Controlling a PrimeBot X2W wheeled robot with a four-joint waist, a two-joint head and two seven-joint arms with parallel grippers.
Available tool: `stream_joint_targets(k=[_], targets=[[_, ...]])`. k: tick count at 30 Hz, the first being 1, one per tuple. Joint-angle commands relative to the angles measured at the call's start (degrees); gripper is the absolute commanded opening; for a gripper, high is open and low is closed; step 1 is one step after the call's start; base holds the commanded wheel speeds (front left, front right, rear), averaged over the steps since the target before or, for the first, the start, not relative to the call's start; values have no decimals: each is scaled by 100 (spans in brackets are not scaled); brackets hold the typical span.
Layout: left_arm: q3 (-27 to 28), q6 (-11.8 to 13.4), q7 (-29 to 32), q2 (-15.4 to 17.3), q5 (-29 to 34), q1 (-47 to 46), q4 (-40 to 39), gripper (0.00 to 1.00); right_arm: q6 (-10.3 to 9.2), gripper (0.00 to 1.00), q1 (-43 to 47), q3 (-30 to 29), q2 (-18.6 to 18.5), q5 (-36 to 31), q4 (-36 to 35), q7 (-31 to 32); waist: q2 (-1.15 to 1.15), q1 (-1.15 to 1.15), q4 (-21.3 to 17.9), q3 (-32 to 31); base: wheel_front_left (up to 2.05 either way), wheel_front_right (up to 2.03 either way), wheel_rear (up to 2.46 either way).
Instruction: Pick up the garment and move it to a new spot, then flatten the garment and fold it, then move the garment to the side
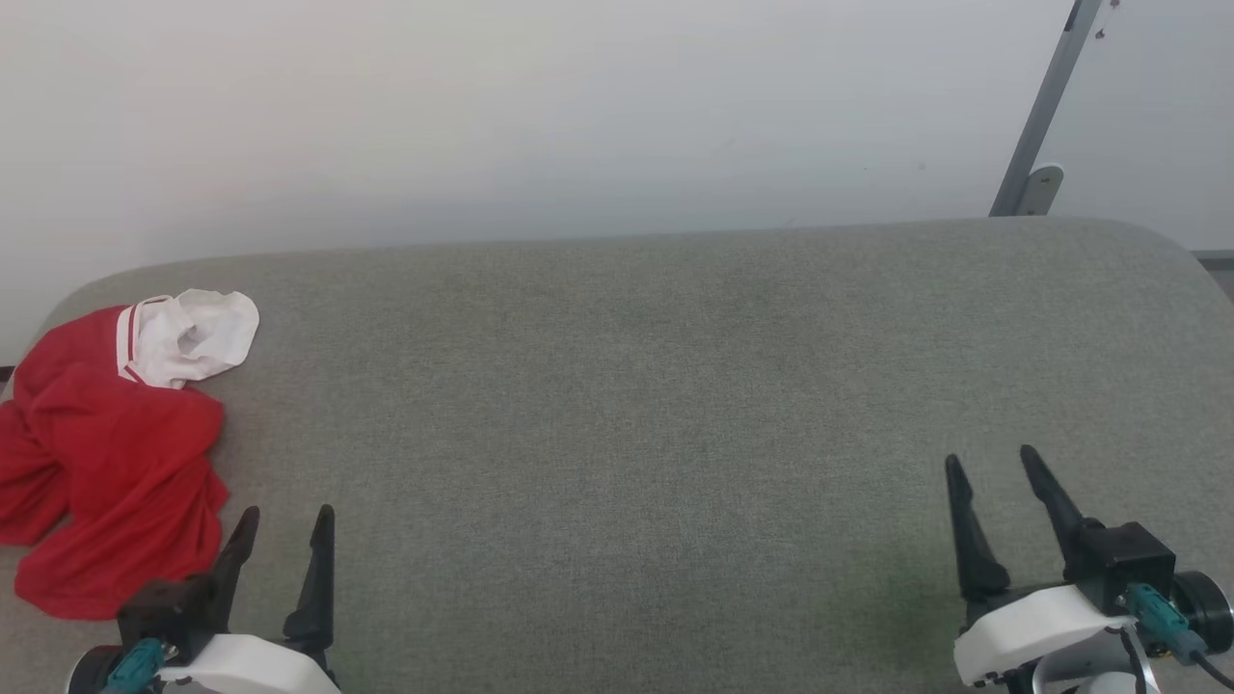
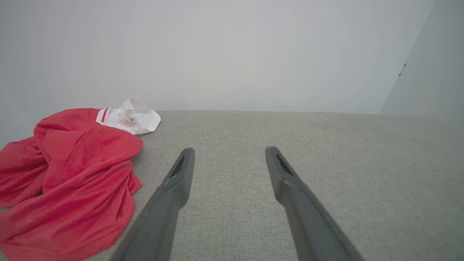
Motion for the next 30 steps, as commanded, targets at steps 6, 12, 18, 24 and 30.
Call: stream_joint_targets(k=[6,12,18,24,30], targets=[[60,-11,-38,28,-38,44,-8,100,-2,100,57,9,24,22,-70,-29,0,0,9,-8,0,0,0],[68,-11,-38,42,-32,65,0,100,-2,100,56,10,23,5,-119,-29,0,0,18,-15,0,0,0],[70,-4,-38,51,-57,72,9,100,-2,100,71,8,24,-2,-170,-29,0,0,28,-17,0,0,0],[81,-4,-38,65,-92,114,10,100,-2,100,77,30,0,27,-202,-29,0,0,24,-17,0,0,0],[114,-4,-38,86,-112,160,-18,100,-2,100,90,50,-41,62,-251,-29,0,0,13,-16,0,0,0]])
